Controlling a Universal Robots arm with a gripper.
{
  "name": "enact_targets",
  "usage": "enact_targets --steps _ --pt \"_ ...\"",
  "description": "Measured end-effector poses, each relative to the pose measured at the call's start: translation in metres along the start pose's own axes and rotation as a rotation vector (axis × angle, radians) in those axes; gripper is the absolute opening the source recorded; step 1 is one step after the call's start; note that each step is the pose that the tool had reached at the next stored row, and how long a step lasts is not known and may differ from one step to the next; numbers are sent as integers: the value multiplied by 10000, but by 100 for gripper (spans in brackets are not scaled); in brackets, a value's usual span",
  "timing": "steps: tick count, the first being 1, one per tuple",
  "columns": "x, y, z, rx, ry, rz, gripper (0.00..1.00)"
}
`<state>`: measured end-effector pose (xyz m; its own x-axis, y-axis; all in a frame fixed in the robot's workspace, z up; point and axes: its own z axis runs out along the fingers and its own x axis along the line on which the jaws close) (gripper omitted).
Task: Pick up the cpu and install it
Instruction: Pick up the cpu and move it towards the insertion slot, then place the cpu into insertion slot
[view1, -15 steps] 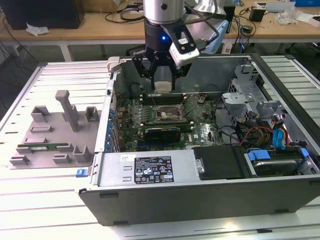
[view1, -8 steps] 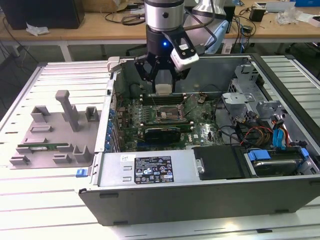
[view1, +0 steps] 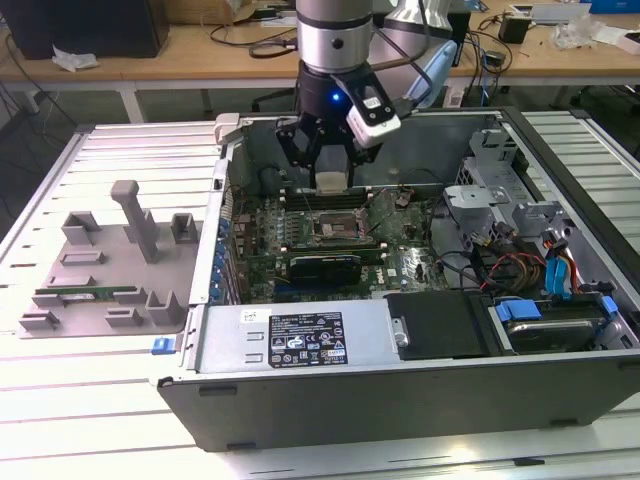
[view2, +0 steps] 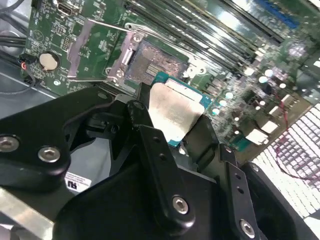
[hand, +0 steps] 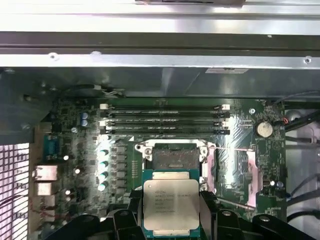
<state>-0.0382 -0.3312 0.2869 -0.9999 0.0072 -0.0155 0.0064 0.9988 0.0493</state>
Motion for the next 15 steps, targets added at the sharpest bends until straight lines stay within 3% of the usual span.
enact_targets --steps 3,7,15 --pt "-65 3 72 1 2 -4 54" --pt "-72 -1 139 1 6 -3 54" --pt "-72 -1 143 1 6 -3 54"
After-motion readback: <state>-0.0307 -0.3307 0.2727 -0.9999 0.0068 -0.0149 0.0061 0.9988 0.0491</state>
